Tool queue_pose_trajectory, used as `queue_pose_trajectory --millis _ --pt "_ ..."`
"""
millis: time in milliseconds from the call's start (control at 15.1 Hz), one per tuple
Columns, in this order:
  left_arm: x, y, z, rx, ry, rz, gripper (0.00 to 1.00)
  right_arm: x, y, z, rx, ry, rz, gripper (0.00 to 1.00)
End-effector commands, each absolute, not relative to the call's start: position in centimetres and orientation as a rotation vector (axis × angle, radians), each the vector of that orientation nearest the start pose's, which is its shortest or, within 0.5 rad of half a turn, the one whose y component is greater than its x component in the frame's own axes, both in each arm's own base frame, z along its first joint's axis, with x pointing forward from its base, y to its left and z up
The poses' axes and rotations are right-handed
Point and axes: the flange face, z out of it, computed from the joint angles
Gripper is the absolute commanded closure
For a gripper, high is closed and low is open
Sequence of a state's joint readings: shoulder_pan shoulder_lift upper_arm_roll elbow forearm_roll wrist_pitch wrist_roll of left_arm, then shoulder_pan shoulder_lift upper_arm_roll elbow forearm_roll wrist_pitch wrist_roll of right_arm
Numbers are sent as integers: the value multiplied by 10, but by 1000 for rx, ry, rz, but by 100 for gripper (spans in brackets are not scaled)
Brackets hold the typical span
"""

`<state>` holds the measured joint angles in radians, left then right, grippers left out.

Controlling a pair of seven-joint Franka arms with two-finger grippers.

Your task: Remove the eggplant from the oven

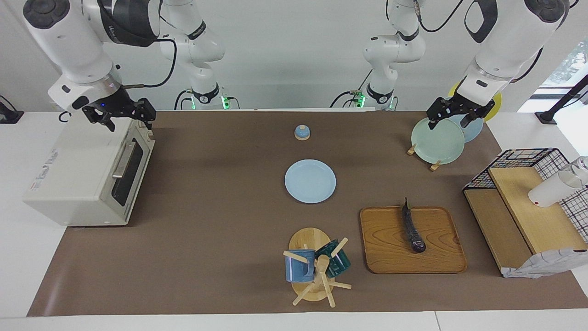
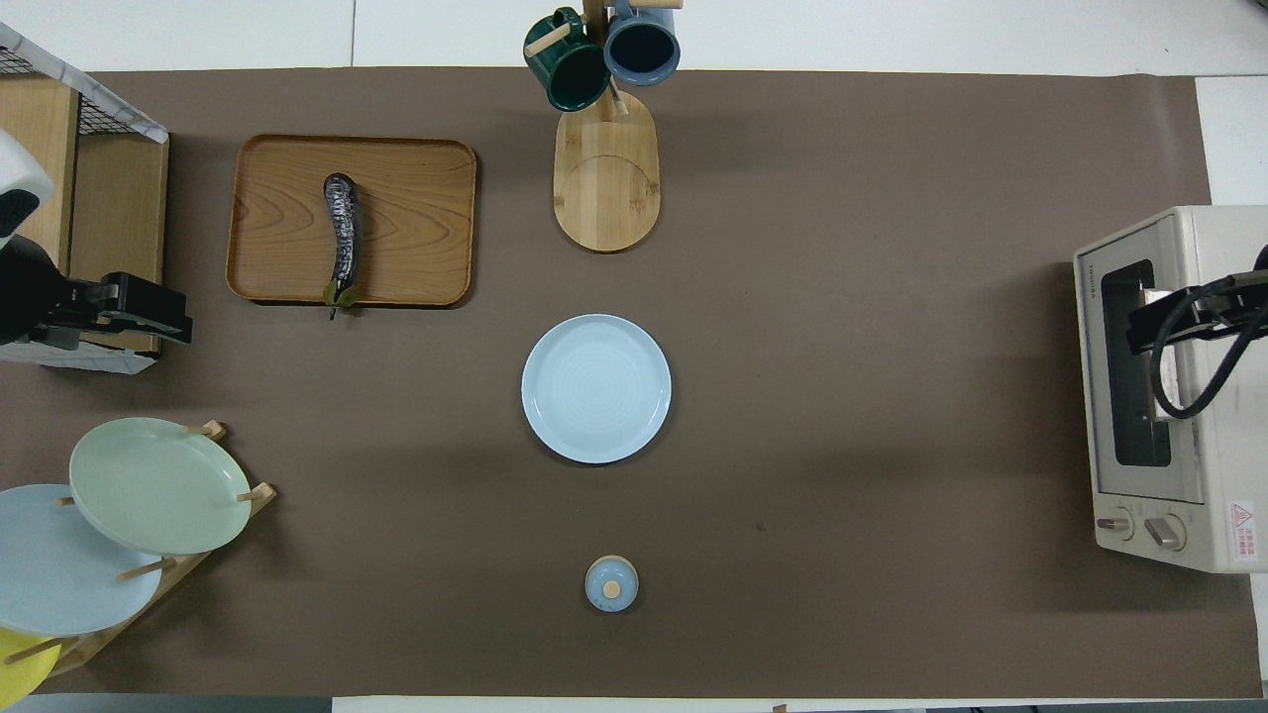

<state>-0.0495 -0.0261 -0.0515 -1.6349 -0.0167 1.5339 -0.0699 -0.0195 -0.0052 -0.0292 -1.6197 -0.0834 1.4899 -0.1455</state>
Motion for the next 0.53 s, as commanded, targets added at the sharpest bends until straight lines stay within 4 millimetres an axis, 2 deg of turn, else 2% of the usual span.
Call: queue_pose_trajectory --millis 0,465 --pt "539 -56 608 -3163 68 113 0 533 -33 596 -3179 -121 215 0" --pt "538 -55 607 -3163 65 115 0 541 -35 599 -3187 -74 139 0"
